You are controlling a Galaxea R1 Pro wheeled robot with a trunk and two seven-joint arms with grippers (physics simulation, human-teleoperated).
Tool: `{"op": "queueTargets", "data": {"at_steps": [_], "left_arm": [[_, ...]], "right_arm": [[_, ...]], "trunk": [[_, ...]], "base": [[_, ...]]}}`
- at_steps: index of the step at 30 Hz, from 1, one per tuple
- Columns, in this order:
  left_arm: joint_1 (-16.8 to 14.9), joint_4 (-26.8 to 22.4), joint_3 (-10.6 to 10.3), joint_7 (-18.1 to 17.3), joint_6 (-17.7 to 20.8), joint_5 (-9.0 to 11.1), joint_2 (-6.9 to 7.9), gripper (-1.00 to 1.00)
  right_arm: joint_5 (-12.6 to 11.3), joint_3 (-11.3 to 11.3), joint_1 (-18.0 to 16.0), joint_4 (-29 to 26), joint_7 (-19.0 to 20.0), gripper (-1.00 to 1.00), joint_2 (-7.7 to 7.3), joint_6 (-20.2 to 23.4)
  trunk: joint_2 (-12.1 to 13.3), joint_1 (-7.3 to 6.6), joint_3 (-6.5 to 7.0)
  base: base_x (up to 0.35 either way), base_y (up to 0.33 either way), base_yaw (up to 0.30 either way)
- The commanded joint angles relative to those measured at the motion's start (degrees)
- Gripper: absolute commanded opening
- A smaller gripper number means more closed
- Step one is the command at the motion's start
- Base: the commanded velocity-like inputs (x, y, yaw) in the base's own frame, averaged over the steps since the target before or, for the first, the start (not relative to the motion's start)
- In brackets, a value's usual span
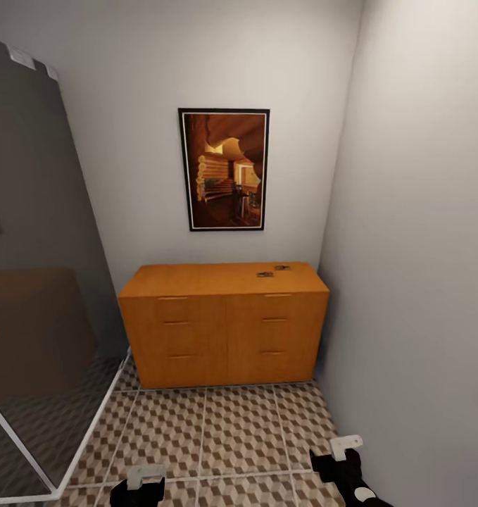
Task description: Take the four mousetraps from the cabinet in the bathroom and place them on the bathroom floor. Make sure all four end up on the same floor surface, and ensure that at least two of them are either under or directly next to the same bathroom sink.
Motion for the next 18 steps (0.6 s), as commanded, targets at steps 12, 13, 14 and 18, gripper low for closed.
{"op": "queueTargets", "data": {"at_steps": [12,13,14,18], "left_arm": [[-0.12,0.26,-0.50,0.07,-0.40,0.54,-0.04,1.00],[-0.12,0.26,-0.50,0.07,-0.40,0.54,-0.04,1.00],[-0.12,0.26,-0.50,0.07,-0.40,0.54,-0.04,1.00],[-0.12,0.26,-0.50,0.07,-0.40,0.54,-0.04,1.00]], "right_arm": [[0.50,0.25,-0.04,0.05,-0.35,1.00,-0.01,-0.09],[0.50,0.25,-0.05,0.05,-0.35,1.00,-0.01,-0.09],[0.50,0.25,-0.05,0.05,-0.35,1.00,-0.01,-0.09],[0.50,0.25,-0.04,0.05,-0.35,1.00,-0.01,-0.09]], "trunk": [[-0.11,0.05,-0.10],[-0.11,0.05,-0.10],[-0.11,0.05,-0.10],[-0.11,0.05,-0.10]], "base": [[0.034,-0.049,0.011],[0.002,-0.004,0.001],[0.002,-0.003,0.001],[0.001,-0.002,0.000]]}}
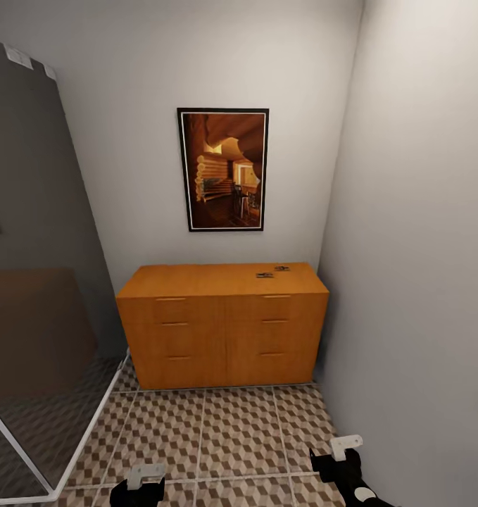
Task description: Take the four mousetraps from the cabinet in the bathroom and place them on the bathroom floor. Make sure all four end up on the same floor surface, and ensure that at least two of them are either under or directly next to the same bathroom sink.
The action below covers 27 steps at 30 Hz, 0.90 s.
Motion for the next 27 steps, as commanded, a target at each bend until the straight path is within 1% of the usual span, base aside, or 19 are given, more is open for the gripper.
{"op": "queueTargets", "data": {"at_steps": [1,27], "left_arm": [[-0.11,0.27,-0.50,0.07,-0.40,0.54,-0.04,1.00],[-0.11,0.25,-0.50,0.05,-0.40,0.54,-0.04,1.00]], "right_arm": [[0.50,0.25,-0.05,0.06,-0.37,1.00,-0.01,-0.10],[0.50,0.25,-0.05,0.06,-0.37,1.00,-0.01,-0.10]], "trunk": [[-0.11,0.03,-0.10],[-0.11,0.03,-0.10]], "base": [[0.000,0.000,0.000],[0.000,0.000,0.000]]}}
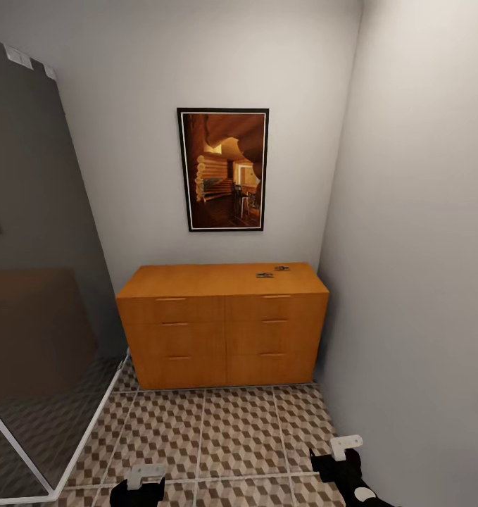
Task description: Take the four mousetraps from the cabinet in the bathroom and place them on the bathroom floor. Make sure all four end up on the same floor surface, and ensure that at least two of them are either under or directly next to the same bathroom sink.
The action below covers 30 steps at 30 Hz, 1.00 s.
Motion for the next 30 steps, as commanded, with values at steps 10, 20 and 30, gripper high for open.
{"op": "queueTargets", "data": {"at_steps": [10,20,30], "left_arm": [[-0.10,0.25,-0.50,0.09,-0.40,0.54,-0.02,1.00],[-0.11,0.25,-0.50,0.09,-0.40,0.54,-0.04,1.00],[-0.11,0.25,-0.50,0.09,-0.40,0.54,-0.02,1.00]], "right_arm": [[0.50,0.25,-0.06,0.06,-0.37,1.00,-0.01,-0.10],[0.50,0.25,-0.06,0.06,-0.37,1.00,-0.01,-0.10],[0.50,0.25,-0.07,0.06,-0.37,1.00,-0.01,-0.10]], "trunk": [[-0.11,0.03,-0.10],[-0.11,0.03,-0.10],[-0.11,0.03,-0.10]], "base": [[0.000,0.000,0.000],[0.000,0.000,0.000],[0.004,0.000,0.000]]}}
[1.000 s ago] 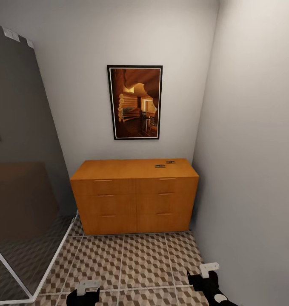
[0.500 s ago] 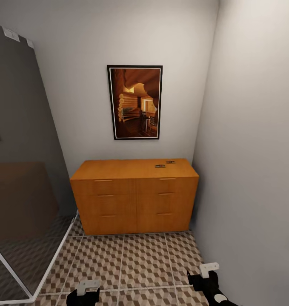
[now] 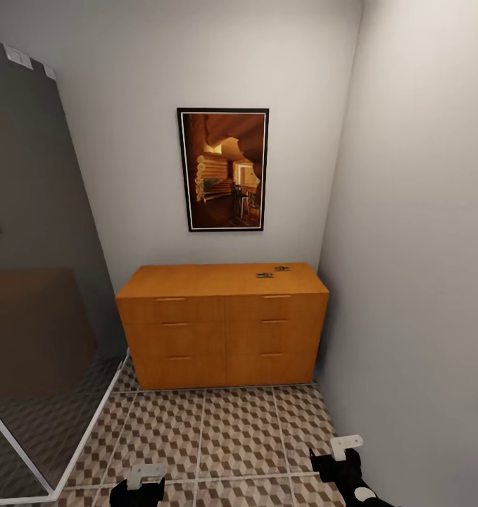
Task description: Take the four mousetraps from the cabinet in the bathroom and place them on the bathroom floor. Make sure all four end up on the same floor surface, and ensure that at least two of them are either under or directly next to the same bathroom sink.
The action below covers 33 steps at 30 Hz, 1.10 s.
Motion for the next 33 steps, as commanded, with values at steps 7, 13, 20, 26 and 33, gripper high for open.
{"op": "queueTargets", "data": {"at_steps": [7,13,20,26,33], "left_arm": [[-0.11,0.25,-0.50,0.07,-0.40,0.54,0.00,1.00],[-0.11,0.25,-0.50,0.07,-0.40,0.54,0.02,1.00],[-0.11,0.25,-0.50,0.00,-0.41,0.54,0.03,1.00],[-0.11,0.25,-0.50,-0.02,-0.42,0.54,0.03,1.00],[-0.10,0.25,-0.50,0.01,-0.41,0.54,0.03,1.00]], "right_arm": [[0.50,0.25,-0.04,0.06,-0.37,1.00,-0.01,-0.10],[0.50,0.25,-0.03,0.06,-0.37,1.00,-0.01,-0.10],[0.50,0.25,-0.03,0.06,-0.37,1.00,-0.01,-0.10],[0.50,0.25,-0.05,0.06,-0.37,1.00,-0.01,-0.10],[0.50,0.25,-0.03,0.06,-0.37,1.00,-0.01,-0.10]], "trunk": [[-0.11,0.04,-0.10],[-0.11,0.04,-0.10],[-0.11,0.04,-0.10],[-0.11,0.04,-0.10],[-0.11,0.04,-0.10]], "base": [[0.054,0.000,0.000],[0.080,0.000,0.000],[0.126,0.000,0.000],[0.159,0.000,0.000],[0.165,0.000,0.000]]}}
